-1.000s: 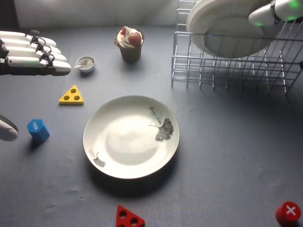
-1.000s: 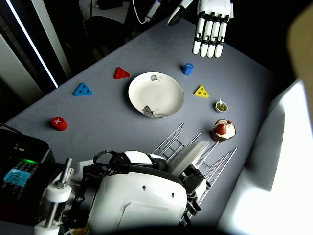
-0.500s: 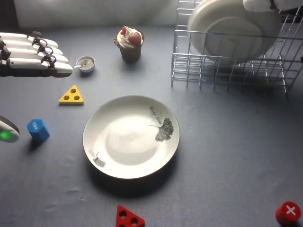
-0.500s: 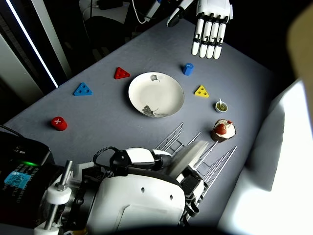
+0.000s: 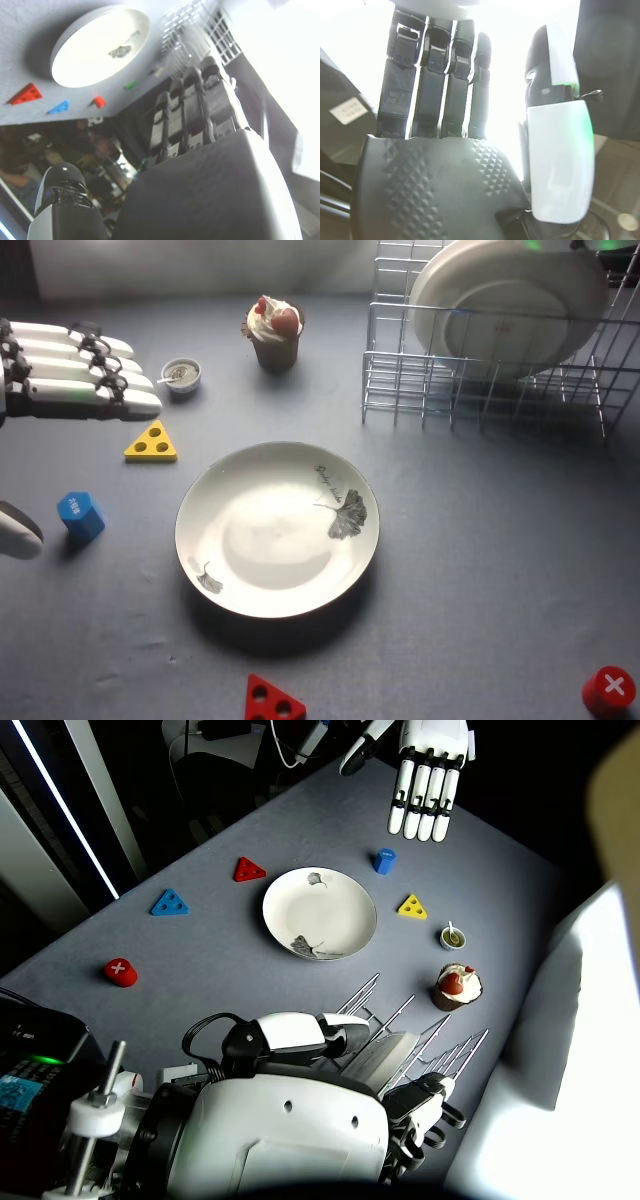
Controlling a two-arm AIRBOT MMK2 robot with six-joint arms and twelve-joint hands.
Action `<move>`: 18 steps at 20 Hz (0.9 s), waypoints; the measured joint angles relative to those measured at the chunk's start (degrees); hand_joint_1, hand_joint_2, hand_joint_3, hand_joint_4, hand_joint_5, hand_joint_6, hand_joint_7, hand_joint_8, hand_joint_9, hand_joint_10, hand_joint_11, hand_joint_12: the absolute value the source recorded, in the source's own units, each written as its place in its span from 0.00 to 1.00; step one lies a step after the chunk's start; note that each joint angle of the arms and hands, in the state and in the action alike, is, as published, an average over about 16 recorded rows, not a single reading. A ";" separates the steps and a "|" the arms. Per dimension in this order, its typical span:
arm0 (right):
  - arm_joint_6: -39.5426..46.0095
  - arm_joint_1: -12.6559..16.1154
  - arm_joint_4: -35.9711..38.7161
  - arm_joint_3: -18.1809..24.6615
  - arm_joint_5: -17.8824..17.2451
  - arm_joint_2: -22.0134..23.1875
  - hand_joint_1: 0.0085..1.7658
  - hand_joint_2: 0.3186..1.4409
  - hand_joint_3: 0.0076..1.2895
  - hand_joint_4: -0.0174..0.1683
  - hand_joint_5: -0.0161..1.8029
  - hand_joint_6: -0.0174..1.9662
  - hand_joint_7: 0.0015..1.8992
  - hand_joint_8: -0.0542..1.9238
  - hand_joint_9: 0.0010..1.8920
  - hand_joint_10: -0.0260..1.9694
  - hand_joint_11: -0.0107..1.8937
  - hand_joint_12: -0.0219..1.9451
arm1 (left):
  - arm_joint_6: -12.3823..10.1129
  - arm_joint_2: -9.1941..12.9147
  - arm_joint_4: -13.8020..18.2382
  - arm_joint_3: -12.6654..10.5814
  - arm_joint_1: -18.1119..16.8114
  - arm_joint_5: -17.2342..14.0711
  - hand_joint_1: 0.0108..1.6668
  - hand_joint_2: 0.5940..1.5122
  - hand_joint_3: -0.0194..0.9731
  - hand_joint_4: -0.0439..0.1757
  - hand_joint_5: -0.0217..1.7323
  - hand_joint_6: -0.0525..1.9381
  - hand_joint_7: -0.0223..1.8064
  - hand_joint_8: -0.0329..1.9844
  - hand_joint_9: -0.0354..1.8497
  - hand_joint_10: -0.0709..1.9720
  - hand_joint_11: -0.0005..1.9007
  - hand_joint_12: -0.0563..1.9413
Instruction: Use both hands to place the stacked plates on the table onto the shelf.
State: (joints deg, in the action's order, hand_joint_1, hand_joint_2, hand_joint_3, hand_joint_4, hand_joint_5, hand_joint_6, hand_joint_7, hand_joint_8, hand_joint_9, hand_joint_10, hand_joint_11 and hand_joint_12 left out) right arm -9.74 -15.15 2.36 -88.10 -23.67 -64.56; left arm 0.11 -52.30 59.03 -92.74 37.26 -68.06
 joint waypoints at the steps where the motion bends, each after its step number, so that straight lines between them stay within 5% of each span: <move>1: -1.58 -0.15 0.12 0.42 -0.93 0.14 0.58 0.63 0.00 0.07 0.42 0.02 0.47 0.03 0.51 0.02 0.56 0.10 | 0.00 -0.03 0.30 0.17 -0.01 -0.26 0.07 0.42 0.02 0.20 0.08 0.04 0.10 0.02 0.10 0.04 0.08 0.03; 11: -17.95 -2.95 12.49 10.77 -12.24 2.01 0.51 0.60 0.00 0.10 0.33 0.01 0.34 0.03 0.35 0.02 0.41 0.06 | 0.01 -0.18 3.38 2.94 -0.02 -2.99 0.07 0.42 0.02 0.20 0.07 0.04 0.10 0.02 0.10 0.04 0.07 0.03; 18: -25.56 -6.48 24.46 20.01 -15.70 2.51 0.43 0.58 0.00 0.12 0.20 0.01 0.20 0.03 0.21 0.02 0.25 0.03 | 0.01 -0.09 6.16 5.93 0.77 -2.67 0.07 0.43 0.02 0.20 0.07 0.03 0.10 0.02 0.10 0.04 0.07 0.03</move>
State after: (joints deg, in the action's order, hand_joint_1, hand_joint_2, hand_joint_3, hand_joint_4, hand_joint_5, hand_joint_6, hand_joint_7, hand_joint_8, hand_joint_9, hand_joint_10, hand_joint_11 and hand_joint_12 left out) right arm -35.30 -21.63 26.82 -68.08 -39.37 -62.05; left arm 0.12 -52.39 65.19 -86.80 38.03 -70.74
